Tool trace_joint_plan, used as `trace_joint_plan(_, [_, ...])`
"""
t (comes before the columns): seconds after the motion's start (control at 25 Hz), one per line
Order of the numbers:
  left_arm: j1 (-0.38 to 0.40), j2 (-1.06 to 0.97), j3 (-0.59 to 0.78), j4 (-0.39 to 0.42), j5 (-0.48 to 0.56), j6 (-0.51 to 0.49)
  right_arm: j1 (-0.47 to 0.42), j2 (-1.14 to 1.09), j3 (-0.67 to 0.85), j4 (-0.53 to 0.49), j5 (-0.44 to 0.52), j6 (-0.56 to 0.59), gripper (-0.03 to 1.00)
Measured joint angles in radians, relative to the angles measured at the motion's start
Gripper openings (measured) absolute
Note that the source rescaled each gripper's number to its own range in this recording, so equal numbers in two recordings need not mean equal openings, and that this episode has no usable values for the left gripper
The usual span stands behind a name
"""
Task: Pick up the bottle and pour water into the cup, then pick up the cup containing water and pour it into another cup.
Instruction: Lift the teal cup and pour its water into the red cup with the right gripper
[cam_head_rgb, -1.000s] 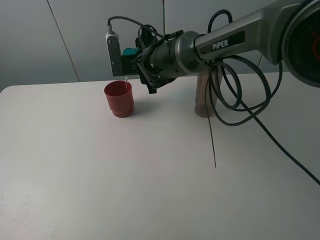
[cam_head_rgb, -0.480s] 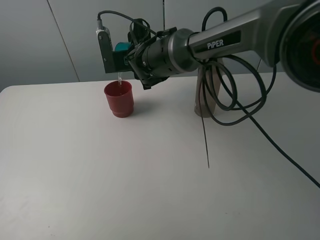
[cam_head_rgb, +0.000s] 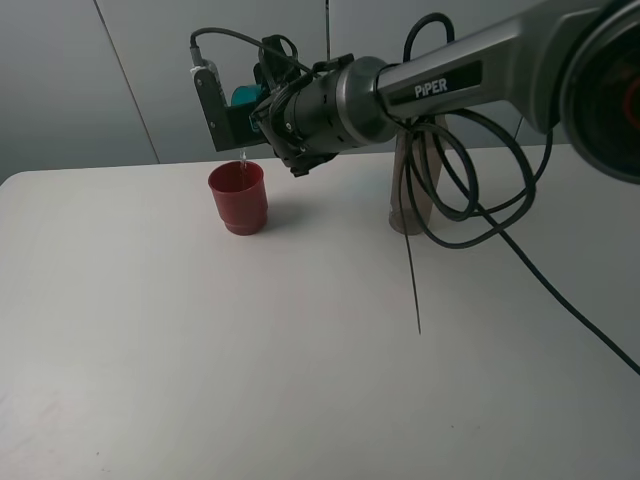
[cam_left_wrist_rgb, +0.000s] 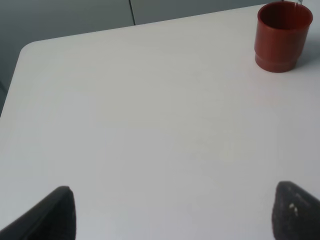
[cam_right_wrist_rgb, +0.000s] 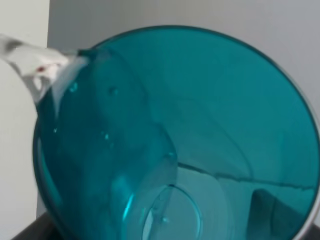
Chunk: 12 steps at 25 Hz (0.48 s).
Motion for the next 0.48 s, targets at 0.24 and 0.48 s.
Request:
trace_joint_plan(0.24, [0.000, 0.000, 0.000, 0.000, 0.000, 0.000, 0.000, 0.000, 0.000, 0.000, 0.021, -0.013, 0.11])
trace_joint_plan(0.48, [0.000, 0.000, 0.000, 0.000, 0.000, 0.000, 0.000, 0.000, 0.000, 0.000, 0.039, -0.023, 0.11])
